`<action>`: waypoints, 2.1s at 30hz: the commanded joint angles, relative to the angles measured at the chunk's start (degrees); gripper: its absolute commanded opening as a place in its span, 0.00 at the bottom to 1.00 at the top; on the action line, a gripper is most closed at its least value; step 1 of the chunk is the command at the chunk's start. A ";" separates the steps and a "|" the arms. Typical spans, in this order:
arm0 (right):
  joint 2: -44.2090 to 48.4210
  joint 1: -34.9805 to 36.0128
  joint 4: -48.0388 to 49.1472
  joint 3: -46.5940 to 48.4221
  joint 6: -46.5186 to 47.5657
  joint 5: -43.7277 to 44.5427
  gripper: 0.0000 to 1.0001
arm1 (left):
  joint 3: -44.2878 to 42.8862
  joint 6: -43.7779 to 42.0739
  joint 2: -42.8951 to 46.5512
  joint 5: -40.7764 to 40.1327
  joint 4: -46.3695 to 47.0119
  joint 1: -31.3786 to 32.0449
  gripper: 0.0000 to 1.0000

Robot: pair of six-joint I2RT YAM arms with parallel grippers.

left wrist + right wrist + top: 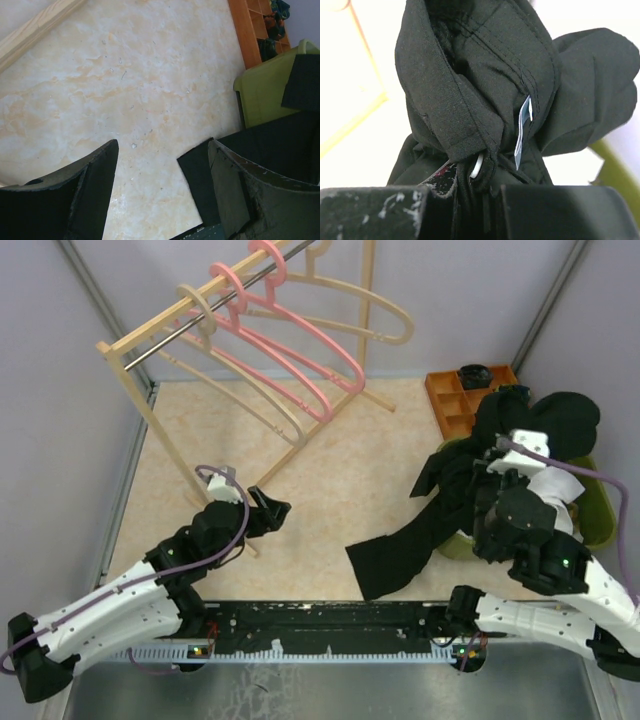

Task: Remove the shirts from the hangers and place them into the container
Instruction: Place the shirt in the bin.

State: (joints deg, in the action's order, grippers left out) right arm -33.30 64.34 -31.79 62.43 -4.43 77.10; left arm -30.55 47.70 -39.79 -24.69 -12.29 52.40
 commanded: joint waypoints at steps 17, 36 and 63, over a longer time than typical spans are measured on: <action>-21.21 -60.99 -19.34 16.72 -11.35 -40.03 0.00 | -0.02 -1.10 4.01 -1.67 -0.81 0.21 0.79; -8.66 -61.00 -23.96 25.27 -11.82 -45.56 0.00 | -1.73 -2.53 -1.25 0.61 2.06 0.21 0.80; -24.70 -65.31 -11.64 1.12 -13.69 -44.89 0.00 | -0.31 -3.16 2.37 -1.68 0.25 0.21 0.81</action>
State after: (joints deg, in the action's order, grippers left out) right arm -57.45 2.42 -48.14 63.20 -18.52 28.75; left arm -30.72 45.17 -38.76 -25.26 -12.47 52.40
